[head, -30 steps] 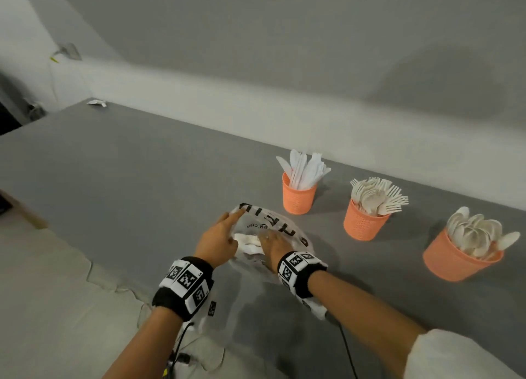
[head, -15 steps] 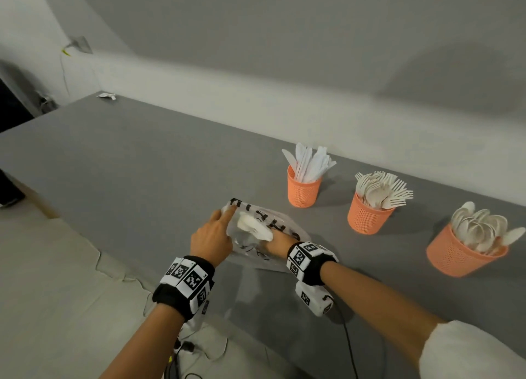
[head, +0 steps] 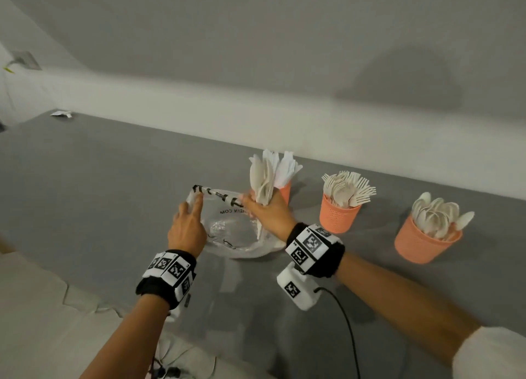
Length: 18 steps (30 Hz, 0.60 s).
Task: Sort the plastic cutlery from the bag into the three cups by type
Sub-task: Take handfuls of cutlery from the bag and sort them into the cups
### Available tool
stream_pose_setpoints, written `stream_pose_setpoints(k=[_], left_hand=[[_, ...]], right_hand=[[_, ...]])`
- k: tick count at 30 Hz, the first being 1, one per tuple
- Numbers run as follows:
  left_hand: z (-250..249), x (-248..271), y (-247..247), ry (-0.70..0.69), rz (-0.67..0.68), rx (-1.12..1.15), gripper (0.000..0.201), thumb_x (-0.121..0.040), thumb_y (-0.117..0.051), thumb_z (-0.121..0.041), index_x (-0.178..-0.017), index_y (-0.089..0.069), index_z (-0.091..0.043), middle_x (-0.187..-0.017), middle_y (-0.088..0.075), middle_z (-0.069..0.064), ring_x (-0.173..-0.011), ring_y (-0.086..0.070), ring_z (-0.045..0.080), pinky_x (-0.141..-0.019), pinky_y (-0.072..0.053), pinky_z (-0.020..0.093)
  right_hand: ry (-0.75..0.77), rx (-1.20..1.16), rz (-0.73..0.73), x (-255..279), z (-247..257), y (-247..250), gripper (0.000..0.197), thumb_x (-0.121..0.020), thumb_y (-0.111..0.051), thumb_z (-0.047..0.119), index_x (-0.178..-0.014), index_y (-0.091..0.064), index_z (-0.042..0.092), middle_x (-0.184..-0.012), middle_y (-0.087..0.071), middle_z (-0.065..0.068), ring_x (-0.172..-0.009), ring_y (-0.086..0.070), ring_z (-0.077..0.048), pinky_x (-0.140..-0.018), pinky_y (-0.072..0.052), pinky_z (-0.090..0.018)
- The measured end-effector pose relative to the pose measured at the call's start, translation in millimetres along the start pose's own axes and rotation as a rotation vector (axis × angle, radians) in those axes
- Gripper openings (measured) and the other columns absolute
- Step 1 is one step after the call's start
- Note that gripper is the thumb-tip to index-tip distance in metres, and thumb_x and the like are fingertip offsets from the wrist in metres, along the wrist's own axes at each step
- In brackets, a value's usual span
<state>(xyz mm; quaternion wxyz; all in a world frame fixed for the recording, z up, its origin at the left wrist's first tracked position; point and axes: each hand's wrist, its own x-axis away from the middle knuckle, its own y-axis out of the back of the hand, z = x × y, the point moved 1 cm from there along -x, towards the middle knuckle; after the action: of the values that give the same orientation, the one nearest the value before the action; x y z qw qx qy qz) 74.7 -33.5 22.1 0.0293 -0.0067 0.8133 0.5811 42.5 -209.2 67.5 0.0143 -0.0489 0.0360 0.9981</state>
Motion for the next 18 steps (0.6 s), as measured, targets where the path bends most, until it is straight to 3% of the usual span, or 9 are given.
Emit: stream_pose_setpoints(k=[3, 6, 8, 10, 12, 14, 16, 18], left_hand=[[2.6, -7.8, -3.0, 0.009, 0.08, -0.061, 0.073, -0.083, -0.039, 0.008, -0.147, -0.019, -0.023, -0.139, -0.031, 0.018, -0.118, -0.043, 0.039, -0.088, -0.047, 0.047], [3.0, -12.1, 0.9, 0.079, 0.166, -0.154, 0.057, -0.086, -0.044, -0.003, -0.141, -0.034, -0.018, -0.143, -0.027, 0.018, -0.129, -0.032, 0.038, -0.102, -0.038, 0.049], [-6.7, -13.9, 7.7, 0.096, 0.113, -0.212, 0.042, -0.086, -0.051, -0.014, -0.129, -0.049, -0.015, -0.144, -0.028, 0.019, -0.134, -0.026, 0.037, -0.108, -0.027, 0.051], [-26.6, -14.0, 15.6, 0.017, -0.033, -0.146, 0.03, -0.084, -0.058, -0.016, -0.112, -0.061, -0.009, -0.143, -0.031, 0.023, -0.134, -0.026, 0.04, -0.109, -0.023, 0.053], [-56.2, -11.8, 22.9, -0.17, -0.186, 0.076, 0.019, -0.082, -0.06, -0.009, -0.099, -0.065, -0.003, -0.136, -0.04, 0.026, -0.127, -0.037, 0.042, -0.105, -0.032, 0.05], [-95.5, -7.2, 28.6, -0.325, -0.182, 0.416, 0.013, -0.085, -0.057, -0.005, -0.096, -0.063, -0.003, -0.121, -0.053, 0.019, -0.111, -0.053, 0.033, -0.093, -0.042, 0.036], [-135.8, 0.3, 28.4, -0.297, 0.015, 0.82, 0.01, -0.091, -0.049, -0.007, -0.093, -0.059, -0.01, -0.099, -0.061, 0.008, -0.092, -0.059, 0.025, -0.079, -0.045, 0.03], [-167.9, 8.6, 16.1, -0.076, 0.324, 1.215, 0.016, -0.096, -0.043, -0.014, -0.086, -0.054, -0.015, -0.084, -0.058, 0.004, -0.078, -0.057, 0.02, -0.069, -0.049, 0.027]], right_hand=[[-0.016, -0.206, -0.153, -8.3, 11.0, 32.3, 0.031, -0.089, -0.059, 0.005, -0.063, -0.045, 0.015, -0.045, -0.046, 0.007, -0.038, -0.045, -0.002, -0.049, -0.048, -0.018], [-0.036, -0.279, -0.275, -9.3, 4.8, 67.3, 0.03, -0.089, -0.058, 0.002, -0.063, -0.046, 0.013, -0.036, -0.044, 0.008, -0.034, -0.043, -0.003, -0.05, -0.047, -0.022], [-0.061, -0.271, -0.352, -6.5, -3.2, 84.2, 0.031, -0.089, -0.057, 0.001, -0.063, -0.045, 0.014, -0.035, -0.044, 0.009, -0.033, -0.042, -0.003, -0.053, -0.043, -0.027], [-0.089, -0.3, -0.421, -5.6, -12.1, 95.5, 0.032, -0.088, -0.057, 0.0, -0.063, -0.043, 0.015, -0.034, -0.042, 0.009, -0.032, -0.041, -0.003, -0.053, -0.04, -0.028], [-0.114, -0.363, -0.481, -5.7, -15.9, 102.2, 0.031, -0.087, -0.059, 0.002, -0.065, -0.042, 0.016, -0.035, -0.041, 0.009, -0.032, -0.039, -0.005, -0.051, -0.037, -0.028], [-0.118, -0.389, -0.53, -5.7, -15.5, 108.1, 0.03, -0.086, -0.062, 0.005, -0.065, -0.043, 0.016, -0.036, -0.041, 0.009, -0.033, -0.039, -0.006, -0.05, -0.037, -0.027], [-0.091, -0.388, -0.574, -3.2, -10.9, 113.8, 0.029, -0.086, -0.062, 0.005, -0.066, -0.045, 0.016, -0.037, -0.041, 0.009, -0.033, -0.038, -0.007, -0.046, -0.036, -0.024], [-0.048, -0.394, -0.617, 1.6, -3.2, 119.0, 0.027, -0.086, -0.062, 0.004, -0.067, -0.046, 0.015, -0.037, -0.041, 0.008, -0.033, -0.037, -0.009, -0.043, -0.036, -0.023]])
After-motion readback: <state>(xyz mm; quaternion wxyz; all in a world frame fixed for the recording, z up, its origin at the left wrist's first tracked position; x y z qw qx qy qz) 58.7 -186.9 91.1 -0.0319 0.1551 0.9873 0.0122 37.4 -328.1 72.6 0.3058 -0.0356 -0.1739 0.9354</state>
